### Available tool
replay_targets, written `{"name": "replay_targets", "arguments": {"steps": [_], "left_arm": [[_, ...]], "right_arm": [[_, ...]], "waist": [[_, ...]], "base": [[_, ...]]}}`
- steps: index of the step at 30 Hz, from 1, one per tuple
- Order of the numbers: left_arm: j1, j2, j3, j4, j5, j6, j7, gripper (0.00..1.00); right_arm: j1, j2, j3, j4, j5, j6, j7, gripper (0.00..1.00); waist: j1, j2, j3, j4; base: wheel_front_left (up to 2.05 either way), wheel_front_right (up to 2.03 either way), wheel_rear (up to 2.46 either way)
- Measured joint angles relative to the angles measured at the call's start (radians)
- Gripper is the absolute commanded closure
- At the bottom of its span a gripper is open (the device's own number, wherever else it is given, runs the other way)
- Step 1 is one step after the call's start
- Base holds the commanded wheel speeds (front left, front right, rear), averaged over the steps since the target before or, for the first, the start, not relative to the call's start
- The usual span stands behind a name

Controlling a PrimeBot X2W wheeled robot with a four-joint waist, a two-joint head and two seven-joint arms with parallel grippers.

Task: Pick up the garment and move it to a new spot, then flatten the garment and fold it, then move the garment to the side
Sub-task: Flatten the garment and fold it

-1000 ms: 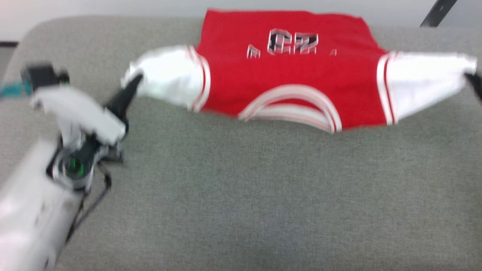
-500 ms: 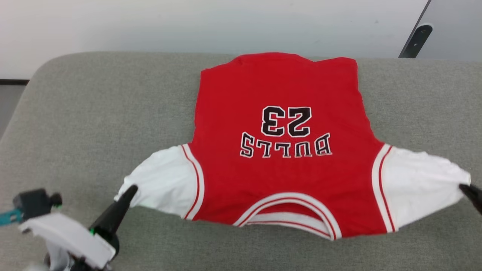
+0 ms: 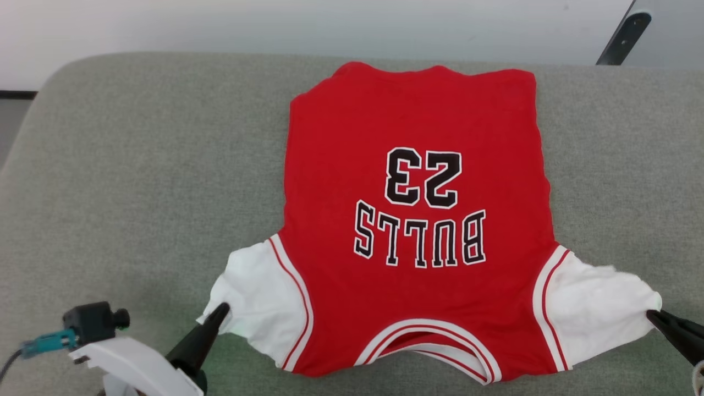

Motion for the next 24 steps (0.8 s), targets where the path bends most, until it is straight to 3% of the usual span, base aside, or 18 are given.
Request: {"name": "replay_targets", "arguments": {"steps": [10,15,22,23,24], "left_arm": [[-0.142,-0.1,-0.124,0.293,0.172,0.018,0.012,1.0],[-0.186,-0.129,-0.167,0.37,0.24,0.03,0.005,1.0],[-0.213,-0.164,-0.182,0.429,0.254,0.016,-0.004,1.0],[-0.214,-0.168,-0.182,0.434,0.254,0.016,-0.004,1.0],[-0.214,-0.171,-0.184,0.438,0.254,0.014,-0.007,1.0]], "right_arm": [[-0.132,-0.048,0.187,0.261,-0.042,0.0,-0.08,1.0],[-0.153,-0.073,0.264,0.346,-0.058,0.0,-0.131,1.0],[-0.19,-0.107,0.335,0.42,-0.064,0.0,-0.194,1.0],[-0.196,-0.111,0.343,0.429,-0.065,0.0,-0.204,0.98],[-0.2,-0.114,0.349,0.437,-0.066,0.001,-0.217,0.72]], "waist": [[0.0,0.0,0.062,-0.008],[0.0,0.0,0.088,-0.004],[0.0,0.0,0.104,0.003],[0.0,0.0,0.104,0.003],[0.0001,0.0,0.102,0.003]], "base": [[0.0,0.0,0.0],[0.0,0.0,0.0],[0.0,0.0,0.0],[0.0,0.0,0.0],[0.0,0.0,0.0]]}}
